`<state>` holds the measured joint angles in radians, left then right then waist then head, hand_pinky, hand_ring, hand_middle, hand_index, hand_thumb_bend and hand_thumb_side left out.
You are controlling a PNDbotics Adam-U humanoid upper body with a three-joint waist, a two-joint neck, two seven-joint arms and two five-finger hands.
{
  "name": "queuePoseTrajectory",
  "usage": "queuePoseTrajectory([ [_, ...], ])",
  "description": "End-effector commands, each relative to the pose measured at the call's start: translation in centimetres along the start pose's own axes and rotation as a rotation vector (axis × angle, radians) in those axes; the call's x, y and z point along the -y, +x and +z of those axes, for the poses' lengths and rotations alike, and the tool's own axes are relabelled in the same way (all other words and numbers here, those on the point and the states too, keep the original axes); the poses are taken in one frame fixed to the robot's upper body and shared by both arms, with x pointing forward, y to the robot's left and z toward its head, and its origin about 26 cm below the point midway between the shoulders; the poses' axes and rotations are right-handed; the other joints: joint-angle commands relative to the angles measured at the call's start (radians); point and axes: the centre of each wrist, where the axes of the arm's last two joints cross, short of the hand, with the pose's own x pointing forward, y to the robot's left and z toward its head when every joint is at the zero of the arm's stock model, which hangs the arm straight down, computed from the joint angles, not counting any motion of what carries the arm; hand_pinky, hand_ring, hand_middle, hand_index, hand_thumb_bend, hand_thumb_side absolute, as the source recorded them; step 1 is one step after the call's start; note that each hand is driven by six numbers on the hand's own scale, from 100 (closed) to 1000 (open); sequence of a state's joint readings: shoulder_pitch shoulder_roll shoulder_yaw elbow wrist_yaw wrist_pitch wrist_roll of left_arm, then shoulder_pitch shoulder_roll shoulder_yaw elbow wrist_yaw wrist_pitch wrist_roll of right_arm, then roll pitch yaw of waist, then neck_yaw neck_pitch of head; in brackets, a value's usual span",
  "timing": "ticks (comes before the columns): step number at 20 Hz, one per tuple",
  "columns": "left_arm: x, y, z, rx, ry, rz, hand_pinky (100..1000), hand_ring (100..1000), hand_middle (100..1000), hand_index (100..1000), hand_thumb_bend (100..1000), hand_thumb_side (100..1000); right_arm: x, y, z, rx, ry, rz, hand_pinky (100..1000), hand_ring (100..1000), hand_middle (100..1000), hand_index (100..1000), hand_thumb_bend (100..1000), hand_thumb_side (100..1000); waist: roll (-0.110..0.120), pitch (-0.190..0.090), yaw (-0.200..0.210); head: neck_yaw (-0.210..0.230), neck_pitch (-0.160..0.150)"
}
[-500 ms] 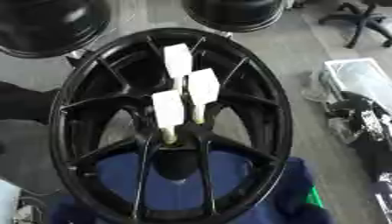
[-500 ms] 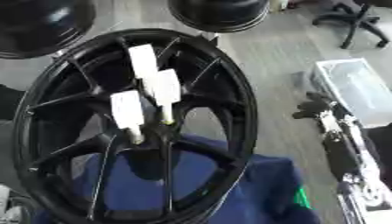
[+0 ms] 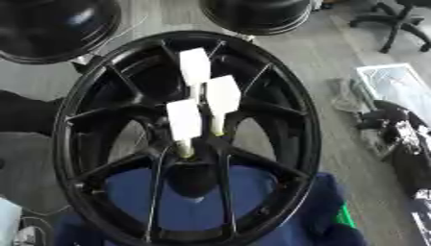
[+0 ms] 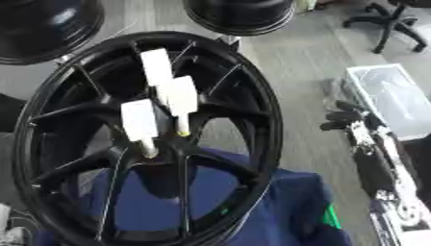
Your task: Pull the pin out of the wheel hub.
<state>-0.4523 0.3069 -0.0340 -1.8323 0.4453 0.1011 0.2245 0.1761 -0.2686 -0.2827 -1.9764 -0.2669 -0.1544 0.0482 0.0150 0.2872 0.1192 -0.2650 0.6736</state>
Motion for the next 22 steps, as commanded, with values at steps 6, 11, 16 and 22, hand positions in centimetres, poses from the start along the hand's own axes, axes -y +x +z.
queuePoseTrajectory([
  [6, -0.4, 0.8, -0.3, 0.025, -0.001, -0.025, 740, 771, 720, 783, 131, 683, 1.8, 1.7, -0.6, 0.058, 0.044, 0.076, 1000, 682, 671, 824, 100, 645, -0.017, -0.027, -0.002, -0.005, -0.005],
  [11, -1.1, 0.3, 0.1, 0.004, 0.014, -0.047, 740, 771, 719, 782, 133, 687, 4.5, 3.4, -1.2, 0.161, 0.127, 0.174, 1000, 729, 730, 855, 100, 627, -0.028, -0.035, -0.02, -0.009, 0.003],
  [16, -2.1, 0.0, 0.9, -0.017, 0.035, -0.079, 740, 771, 718, 781, 127, 692, 5.9, 5.8, -3.3, 0.26, 0.212, 0.216, 1000, 728, 726, 850, 100, 605, -0.026, -0.038, -0.039, -0.006, 0.011],
  [22, -2.4, 0.1, 1.4, -0.023, 0.039, -0.078, 740, 772, 718, 780, 119, 691, 6.0, 9.2, -6.9, 0.35, 0.255, 0.146, 1000, 717, 709, 837, 100, 596, -0.011, -0.04, -0.037, -0.023, 0.01],
])
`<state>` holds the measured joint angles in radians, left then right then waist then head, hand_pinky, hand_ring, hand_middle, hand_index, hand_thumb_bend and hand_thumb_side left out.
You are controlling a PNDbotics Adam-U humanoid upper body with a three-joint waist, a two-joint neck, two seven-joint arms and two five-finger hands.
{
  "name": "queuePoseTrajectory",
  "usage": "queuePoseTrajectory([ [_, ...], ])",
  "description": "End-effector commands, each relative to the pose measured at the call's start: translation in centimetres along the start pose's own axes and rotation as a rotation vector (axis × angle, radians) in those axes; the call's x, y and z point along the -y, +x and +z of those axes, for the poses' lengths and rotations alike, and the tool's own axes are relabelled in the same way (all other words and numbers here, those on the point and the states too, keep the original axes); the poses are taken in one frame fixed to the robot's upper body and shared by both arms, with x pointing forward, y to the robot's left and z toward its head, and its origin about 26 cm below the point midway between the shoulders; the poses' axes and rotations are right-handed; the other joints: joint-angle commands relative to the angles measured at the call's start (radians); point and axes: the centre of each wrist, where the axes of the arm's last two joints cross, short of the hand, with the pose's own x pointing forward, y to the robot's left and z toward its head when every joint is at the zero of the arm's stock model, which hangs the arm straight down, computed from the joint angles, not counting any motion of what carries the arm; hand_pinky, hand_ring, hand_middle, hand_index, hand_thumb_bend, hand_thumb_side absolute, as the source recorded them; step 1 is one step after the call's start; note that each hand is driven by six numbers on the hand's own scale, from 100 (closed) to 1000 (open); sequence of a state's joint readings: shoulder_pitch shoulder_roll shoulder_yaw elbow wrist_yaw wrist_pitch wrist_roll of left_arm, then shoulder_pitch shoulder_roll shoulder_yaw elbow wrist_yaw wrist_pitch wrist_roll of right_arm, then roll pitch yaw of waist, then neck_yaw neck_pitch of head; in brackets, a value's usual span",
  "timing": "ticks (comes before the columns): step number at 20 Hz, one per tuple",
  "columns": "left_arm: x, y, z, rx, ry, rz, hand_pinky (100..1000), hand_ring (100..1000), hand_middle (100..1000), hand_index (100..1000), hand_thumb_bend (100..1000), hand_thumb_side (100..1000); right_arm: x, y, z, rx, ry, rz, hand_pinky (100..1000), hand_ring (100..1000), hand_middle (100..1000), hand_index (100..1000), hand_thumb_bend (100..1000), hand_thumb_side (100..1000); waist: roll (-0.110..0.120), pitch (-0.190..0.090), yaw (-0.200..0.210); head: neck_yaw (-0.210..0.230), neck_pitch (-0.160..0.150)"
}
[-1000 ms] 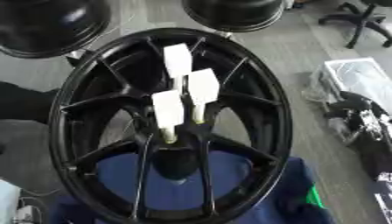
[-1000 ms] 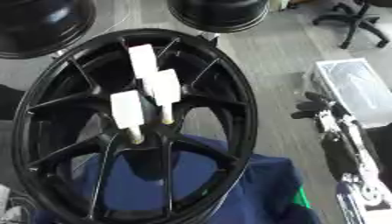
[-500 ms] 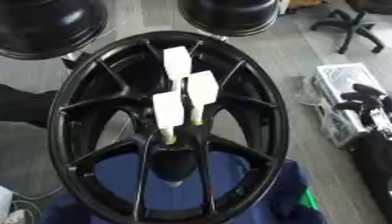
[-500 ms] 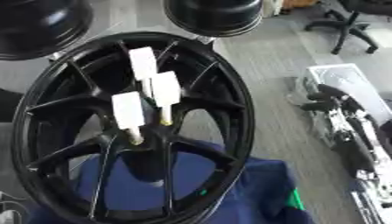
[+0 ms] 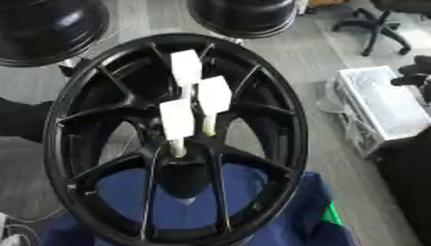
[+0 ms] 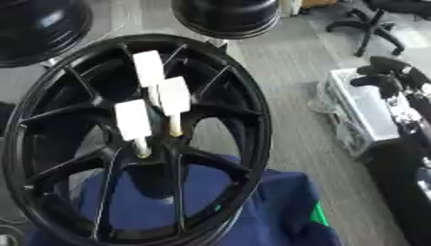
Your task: Pull the pin out of the wheel hub.
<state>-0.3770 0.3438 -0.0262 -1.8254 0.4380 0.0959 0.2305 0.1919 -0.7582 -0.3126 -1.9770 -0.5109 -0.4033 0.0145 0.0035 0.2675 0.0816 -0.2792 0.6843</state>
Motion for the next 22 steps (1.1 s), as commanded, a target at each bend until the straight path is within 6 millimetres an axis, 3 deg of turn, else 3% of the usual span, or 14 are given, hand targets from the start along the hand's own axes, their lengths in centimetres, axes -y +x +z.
queuePoseTrajectory([
  [1, -0.5, 1.2, -0.1, 0.037, -0.006, -0.023, 740, 772, 718, 780, 117, 690, 0.9, 2.2, -2.9, 0.067, 0.042, -0.012, 1000, 718, 709, 837, 100, 594, 0.003, -0.02, 0.003, -0.011, -0.001],
  [7, -0.7, 1.4, 0.2, 0.036, -0.007, -0.02, 740, 772, 718, 780, 117, 691, 2.9, 4.1, -8.0, 0.139, 0.095, -0.023, 992, 709, 708, 840, 100, 585, 0.009, -0.021, 0.016, -0.037, 0.004],
  [13, -0.4, 1.4, 0.2, 0.026, -0.023, -0.01, 740, 773, 718, 780, 119, 690, 4.7, 5.6, -12.7, 0.179, 0.174, -0.042, 992, 708, 707, 840, 100, 565, 0.002, -0.028, 0.042, -0.077, 0.015],
  [14, -0.4, 1.4, 0.2, 0.025, -0.024, -0.009, 741, 773, 718, 780, 113, 704, 4.7, 5.8, -13.3, 0.185, 0.187, -0.045, 991, 711, 708, 840, 100, 524, 0.0, -0.03, 0.046, -0.082, 0.018],
  [15, -0.4, 1.4, 0.2, 0.024, -0.023, -0.008, 741, 773, 718, 780, 121, 690, 4.7, 6.0, -13.8, 0.19, 0.202, -0.046, 990, 713, 711, 841, 100, 560, -0.001, -0.032, 0.05, -0.086, 0.021],
  [22, -1.5, 1.0, 0.4, 0.008, 0.028, -0.015, 741, 774, 719, 782, 136, 700, 1.8, 7.0, -16.3, 0.23, 0.419, 0.114, 977, 762, 777, 876, 100, 537, -0.018, -0.041, 0.057, -0.086, 0.04],
])
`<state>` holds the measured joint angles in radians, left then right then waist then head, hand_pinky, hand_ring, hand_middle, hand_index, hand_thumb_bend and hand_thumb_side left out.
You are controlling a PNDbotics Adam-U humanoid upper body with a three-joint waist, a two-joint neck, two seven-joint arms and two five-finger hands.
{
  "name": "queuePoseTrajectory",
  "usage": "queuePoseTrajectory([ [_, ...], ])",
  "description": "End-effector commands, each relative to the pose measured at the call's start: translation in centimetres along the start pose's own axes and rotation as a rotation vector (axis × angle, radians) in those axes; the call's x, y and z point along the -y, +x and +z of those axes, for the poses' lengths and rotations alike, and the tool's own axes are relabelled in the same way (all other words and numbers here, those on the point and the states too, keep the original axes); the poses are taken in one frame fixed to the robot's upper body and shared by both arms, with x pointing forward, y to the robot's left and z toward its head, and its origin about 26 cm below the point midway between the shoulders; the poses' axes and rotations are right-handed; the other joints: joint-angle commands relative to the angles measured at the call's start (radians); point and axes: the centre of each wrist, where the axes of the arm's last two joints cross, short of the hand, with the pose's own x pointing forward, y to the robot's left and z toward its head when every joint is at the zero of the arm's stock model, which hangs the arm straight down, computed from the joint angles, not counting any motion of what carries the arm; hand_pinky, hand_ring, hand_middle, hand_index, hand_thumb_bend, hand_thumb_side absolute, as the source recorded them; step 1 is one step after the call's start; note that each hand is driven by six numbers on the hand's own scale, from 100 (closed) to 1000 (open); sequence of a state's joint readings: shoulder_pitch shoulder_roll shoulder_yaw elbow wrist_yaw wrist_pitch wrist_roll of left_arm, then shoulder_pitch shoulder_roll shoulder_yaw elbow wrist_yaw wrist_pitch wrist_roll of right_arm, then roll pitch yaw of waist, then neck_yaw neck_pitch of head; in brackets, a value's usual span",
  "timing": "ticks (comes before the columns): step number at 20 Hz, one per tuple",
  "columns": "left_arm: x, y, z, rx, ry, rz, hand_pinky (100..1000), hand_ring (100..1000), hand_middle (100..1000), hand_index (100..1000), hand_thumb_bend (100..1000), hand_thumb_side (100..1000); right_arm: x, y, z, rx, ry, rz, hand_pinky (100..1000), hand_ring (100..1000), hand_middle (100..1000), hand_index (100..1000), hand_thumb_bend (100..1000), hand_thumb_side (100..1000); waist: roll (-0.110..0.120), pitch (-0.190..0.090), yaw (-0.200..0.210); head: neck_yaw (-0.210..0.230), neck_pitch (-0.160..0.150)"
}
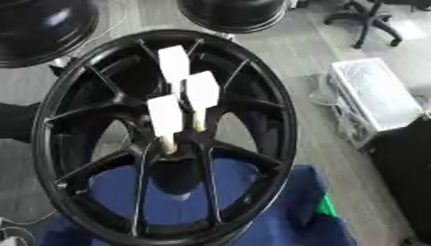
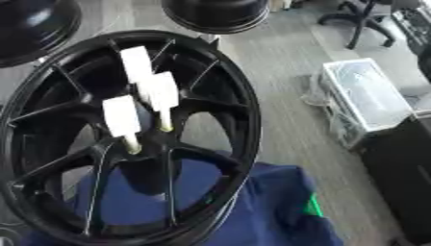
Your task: Pull the pin out of the wheel hub.
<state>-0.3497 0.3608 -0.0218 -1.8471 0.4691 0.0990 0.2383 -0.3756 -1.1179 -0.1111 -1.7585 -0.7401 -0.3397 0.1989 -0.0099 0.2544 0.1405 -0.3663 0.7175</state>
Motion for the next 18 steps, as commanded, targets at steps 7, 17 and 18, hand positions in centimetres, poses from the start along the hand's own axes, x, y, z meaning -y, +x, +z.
queuePoseTrajectory([
  [7, -3.3, 0.1, 0.4, -0.003, 0.129, -0.052, 737, 767, 701, 771, 150, 712, -4.8, 2.1, -3.0, -0.055, 0.278, 0.401, 942, 780, 787, 878, 100, 482, -0.02, -0.029, -0.007, 0.011, 0.01],
  [17, -5.5, -1.1, 0.9, -0.046, 0.236, -0.056, 739, 772, 704, 771, 161, 743, -8.8, 2.1, -3.0, -0.059, 0.428, 0.611, 911, 770, 763, 864, 100, 368, -0.023, -0.026, -0.005, 0.013, 0.005],
  [18, -5.6, -1.1, 0.9, -0.045, 0.239, -0.056, 739, 772, 704, 771, 161, 743, -9.1, 1.8, -2.9, -0.064, 0.448, 0.611, 912, 770, 763, 863, 100, 373, -0.023, -0.025, -0.005, 0.011, 0.005],
])
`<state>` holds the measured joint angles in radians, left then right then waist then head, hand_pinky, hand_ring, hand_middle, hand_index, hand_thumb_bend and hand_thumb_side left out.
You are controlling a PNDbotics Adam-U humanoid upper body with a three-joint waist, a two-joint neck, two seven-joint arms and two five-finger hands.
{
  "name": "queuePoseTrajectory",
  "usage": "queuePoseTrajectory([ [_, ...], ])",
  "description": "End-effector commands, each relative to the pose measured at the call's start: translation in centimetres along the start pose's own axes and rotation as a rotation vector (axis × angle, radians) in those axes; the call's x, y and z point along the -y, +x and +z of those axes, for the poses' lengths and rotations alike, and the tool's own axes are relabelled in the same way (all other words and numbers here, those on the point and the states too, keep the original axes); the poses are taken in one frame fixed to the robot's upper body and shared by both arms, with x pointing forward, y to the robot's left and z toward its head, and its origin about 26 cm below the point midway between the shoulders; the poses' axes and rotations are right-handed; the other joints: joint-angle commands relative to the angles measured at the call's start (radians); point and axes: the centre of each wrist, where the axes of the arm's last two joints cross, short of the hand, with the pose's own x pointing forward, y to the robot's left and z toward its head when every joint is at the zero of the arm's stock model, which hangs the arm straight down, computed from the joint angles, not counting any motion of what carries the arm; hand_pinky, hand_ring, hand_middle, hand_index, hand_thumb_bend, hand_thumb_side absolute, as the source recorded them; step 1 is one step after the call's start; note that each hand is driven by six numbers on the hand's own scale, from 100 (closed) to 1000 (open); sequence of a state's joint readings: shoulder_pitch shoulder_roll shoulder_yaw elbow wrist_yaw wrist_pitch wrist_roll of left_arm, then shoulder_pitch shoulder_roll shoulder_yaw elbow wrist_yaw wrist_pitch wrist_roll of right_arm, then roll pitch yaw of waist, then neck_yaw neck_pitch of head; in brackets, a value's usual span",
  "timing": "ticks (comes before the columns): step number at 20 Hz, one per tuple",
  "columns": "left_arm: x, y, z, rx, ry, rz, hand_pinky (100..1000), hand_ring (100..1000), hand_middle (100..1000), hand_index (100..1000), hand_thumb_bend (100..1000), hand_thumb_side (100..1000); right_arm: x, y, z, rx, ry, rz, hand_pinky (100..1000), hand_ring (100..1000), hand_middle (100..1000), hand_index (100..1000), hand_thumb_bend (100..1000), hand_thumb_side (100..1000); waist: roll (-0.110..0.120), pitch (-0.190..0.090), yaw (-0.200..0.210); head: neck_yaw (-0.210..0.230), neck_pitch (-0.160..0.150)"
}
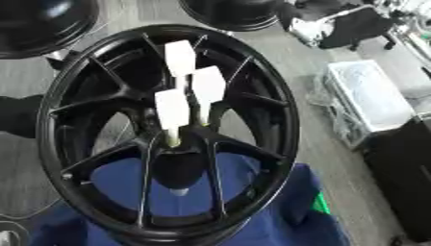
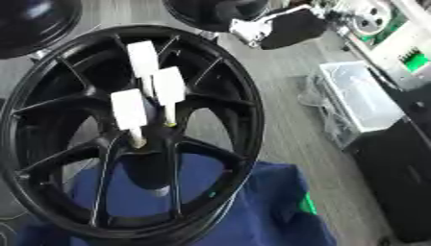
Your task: Pull the pin out of the wheel hub.
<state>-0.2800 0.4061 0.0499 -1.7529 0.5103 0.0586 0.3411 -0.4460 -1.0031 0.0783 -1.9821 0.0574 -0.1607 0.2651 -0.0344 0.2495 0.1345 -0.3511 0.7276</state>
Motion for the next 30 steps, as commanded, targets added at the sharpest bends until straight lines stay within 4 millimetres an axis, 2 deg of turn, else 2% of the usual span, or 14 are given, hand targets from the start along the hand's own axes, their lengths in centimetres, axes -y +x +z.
queuePoseTrajectory([
  [1, -0.9, 1.1, -0.4, 0.029, 0.015, -0.021, 739, 772, 704, 770, 165, 746, -0.2, 0.5, -0.2, 0.013, 0.055, 0.045, 913, 768, 759, 861, 100, 400, 0.001, -0.018, 0.002, -0.008, -0.004],
  [10, -1.6, 1.0, -0.4, 0.022, 0.053, -0.003, 739, 773, 702, 767, 172, 755, -1.8, 0.5, -0.5, 0.005, 0.165, 0.059, 917, 768, 753, 863, 100, 423, -0.001, -0.006, 0.03, -0.052, 0.012],
  [12, -1.8, 1.0, -0.4, 0.021, 0.063, -0.001, 739, 773, 701, 766, 172, 757, -2.1, 0.6, -0.6, 0.006, 0.19, 0.063, 923, 775, 755, 866, 100, 335, -0.002, -0.004, 0.041, -0.068, 0.012],
  [13, -1.9, 1.0, -0.4, 0.02, 0.068, 0.0, 739, 773, 701, 765, 172, 759, -2.2, 0.6, -0.6, 0.006, 0.202, 0.063, 925, 775, 748, 863, 100, 249, -0.003, -0.003, 0.046, -0.074, 0.013],
  [14, -2.0, 1.0, -0.4, 0.019, 0.073, 0.0, 738, 773, 701, 765, 172, 760, -2.2, 0.6, -0.6, 0.006, 0.21, 0.064, 926, 773, 745, 862, 100, 217, -0.004, -0.002, 0.052, -0.079, 0.014],
  [24, -2.8, 0.1, 0.2, -0.015, 0.104, -0.012, 738, 773, 698, 761, 174, 776, -1.9, 0.5, -0.3, -0.005, 0.251, 0.097, 937, 781, 743, 862, 100, 303, -0.02, -0.009, 0.119, -0.143, 0.039],
  [30, -3.4, -0.5, 0.7, -0.041, 0.124, -0.024, 738, 772, 692, 756, 178, 788, -1.3, 0.4, -0.1, 0.005, 0.279, 0.129, 931, 758, 696, 840, 100, 370, -0.03, -0.019, 0.137, -0.157, 0.042],
])
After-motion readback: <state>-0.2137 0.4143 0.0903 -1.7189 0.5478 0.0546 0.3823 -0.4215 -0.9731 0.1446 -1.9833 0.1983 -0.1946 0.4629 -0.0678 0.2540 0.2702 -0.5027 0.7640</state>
